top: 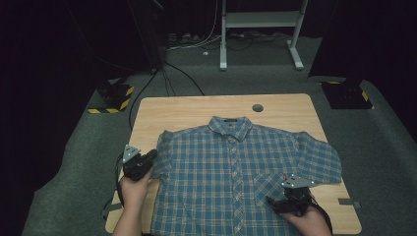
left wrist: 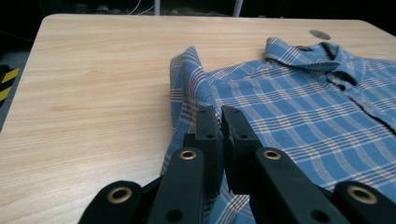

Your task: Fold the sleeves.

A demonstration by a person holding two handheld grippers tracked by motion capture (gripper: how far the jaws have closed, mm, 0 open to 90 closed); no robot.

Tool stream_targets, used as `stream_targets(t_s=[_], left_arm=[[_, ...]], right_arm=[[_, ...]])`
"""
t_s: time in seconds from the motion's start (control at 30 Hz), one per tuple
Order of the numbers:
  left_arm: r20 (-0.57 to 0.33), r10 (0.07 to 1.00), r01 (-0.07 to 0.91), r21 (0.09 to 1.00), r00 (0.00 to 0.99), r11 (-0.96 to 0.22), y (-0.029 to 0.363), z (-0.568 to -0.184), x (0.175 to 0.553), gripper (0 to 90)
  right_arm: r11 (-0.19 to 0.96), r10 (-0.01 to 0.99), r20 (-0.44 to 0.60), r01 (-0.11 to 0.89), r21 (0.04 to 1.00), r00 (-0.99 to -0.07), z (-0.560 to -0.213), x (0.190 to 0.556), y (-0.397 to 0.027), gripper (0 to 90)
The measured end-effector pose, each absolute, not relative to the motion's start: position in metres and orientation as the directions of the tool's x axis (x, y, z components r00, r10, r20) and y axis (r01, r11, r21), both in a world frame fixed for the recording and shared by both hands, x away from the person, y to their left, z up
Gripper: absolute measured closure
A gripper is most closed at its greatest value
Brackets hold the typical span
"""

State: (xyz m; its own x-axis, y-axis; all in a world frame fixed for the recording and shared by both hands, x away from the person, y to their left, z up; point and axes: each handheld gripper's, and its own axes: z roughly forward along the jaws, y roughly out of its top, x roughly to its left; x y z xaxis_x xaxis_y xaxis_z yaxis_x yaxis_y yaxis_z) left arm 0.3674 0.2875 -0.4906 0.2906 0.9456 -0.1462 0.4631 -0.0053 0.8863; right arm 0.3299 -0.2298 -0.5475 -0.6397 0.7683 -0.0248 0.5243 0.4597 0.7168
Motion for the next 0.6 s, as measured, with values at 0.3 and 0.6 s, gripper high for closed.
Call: stream_targets(t_s=[0.3, 0.6], left_arm=[[-0.147, 0.939, 0.447, 0.895, 0.311, -0.008, 0.276, -0.486, 0.368, 86.7], [-0.125, 0.934, 0.434, 0.900, 0.336, -0.036, 0.259, -0.482, 0.371, 86.8]], right_arm=[[0.461, 0.768, -0.028, 0.522, 0.718, -0.640, -0.548, 0.330, -0.230, 0.0], [0.461, 0.767, -0.027, 0.522, 0.718, -0.641, -0.548, 0.330, -0.230, 0.0]])
